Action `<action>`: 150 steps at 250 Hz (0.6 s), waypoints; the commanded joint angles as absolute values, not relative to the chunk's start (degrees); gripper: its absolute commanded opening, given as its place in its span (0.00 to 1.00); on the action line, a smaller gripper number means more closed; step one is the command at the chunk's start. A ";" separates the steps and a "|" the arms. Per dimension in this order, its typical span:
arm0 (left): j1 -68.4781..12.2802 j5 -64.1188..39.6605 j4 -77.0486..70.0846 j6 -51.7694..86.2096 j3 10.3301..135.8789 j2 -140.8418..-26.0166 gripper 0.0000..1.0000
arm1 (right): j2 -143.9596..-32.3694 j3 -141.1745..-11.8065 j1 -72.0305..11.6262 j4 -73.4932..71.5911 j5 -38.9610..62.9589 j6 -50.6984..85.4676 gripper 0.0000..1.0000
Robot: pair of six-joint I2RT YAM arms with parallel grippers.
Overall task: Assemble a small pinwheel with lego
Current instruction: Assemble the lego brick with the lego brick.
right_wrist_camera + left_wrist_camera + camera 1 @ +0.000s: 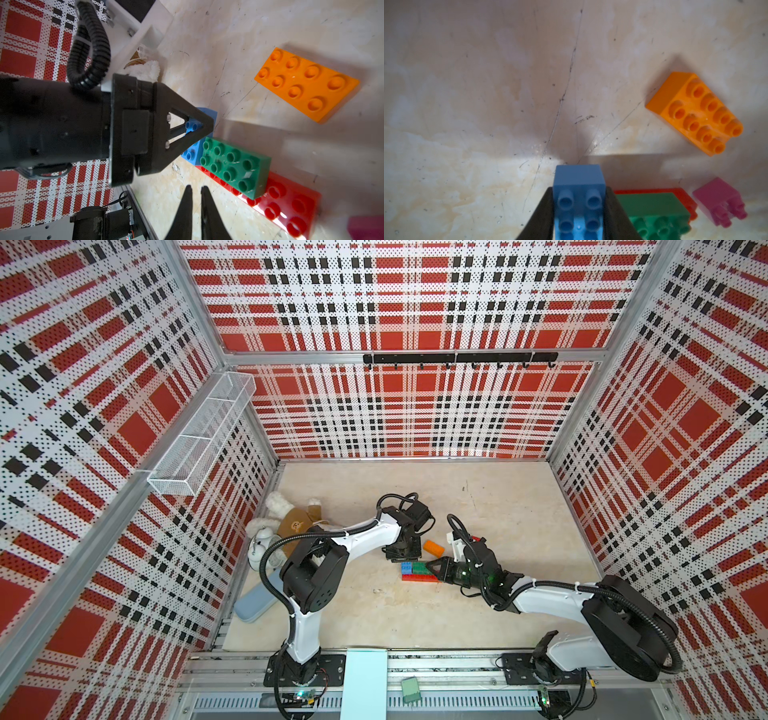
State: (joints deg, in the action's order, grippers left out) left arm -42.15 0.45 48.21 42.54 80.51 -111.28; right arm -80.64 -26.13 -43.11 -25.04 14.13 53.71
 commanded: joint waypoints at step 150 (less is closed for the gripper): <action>-43.59 4.92 47.21 43.67 79.87 -110.81 0.34 | -88.09 -28.30 -46.30 -35.99 15.16 57.04 0.10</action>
